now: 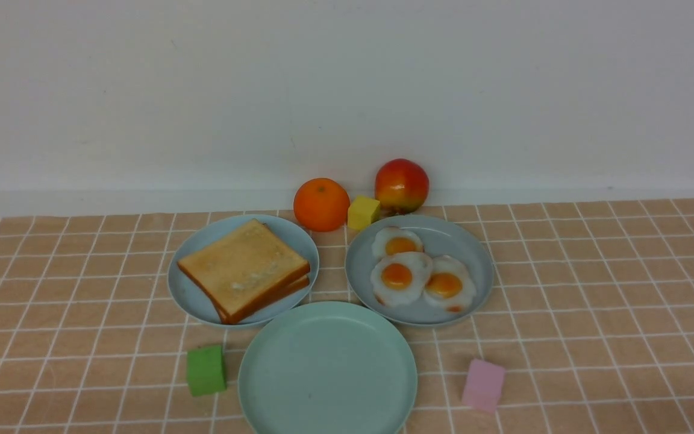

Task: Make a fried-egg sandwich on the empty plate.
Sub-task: Use the left arm to grab a slice of bread

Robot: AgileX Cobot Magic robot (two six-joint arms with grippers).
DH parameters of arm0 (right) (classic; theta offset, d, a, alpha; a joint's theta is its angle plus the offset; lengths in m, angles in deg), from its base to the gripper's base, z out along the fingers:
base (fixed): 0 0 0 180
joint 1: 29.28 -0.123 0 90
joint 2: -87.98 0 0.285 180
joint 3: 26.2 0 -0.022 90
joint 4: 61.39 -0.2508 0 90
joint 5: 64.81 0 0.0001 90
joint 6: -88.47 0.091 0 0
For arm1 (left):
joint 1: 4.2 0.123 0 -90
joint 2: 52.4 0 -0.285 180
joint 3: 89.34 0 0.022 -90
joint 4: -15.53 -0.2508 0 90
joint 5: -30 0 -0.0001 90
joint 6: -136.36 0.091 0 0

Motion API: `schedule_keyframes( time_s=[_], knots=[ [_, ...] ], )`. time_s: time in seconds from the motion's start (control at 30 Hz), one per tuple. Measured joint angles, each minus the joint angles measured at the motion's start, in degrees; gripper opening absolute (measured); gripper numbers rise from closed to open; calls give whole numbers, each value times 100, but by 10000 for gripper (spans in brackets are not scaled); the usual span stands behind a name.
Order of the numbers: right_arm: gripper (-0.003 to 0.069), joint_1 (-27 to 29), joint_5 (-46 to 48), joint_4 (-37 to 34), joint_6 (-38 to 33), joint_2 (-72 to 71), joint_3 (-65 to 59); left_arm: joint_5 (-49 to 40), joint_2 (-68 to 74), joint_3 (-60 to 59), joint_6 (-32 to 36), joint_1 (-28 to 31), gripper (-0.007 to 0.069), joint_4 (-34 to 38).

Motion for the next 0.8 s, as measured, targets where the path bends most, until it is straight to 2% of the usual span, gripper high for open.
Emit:
schedule_keyframes(
  time_s=[0.53,0.8],
  knots=[
    [239,0,-111,-127,0,0,-15,70,0,-1,0,0,238,-88],
    [239,0,-1108,-127,0,0,-62,1196,0,-6,0,0,238,-99]
  ],
)
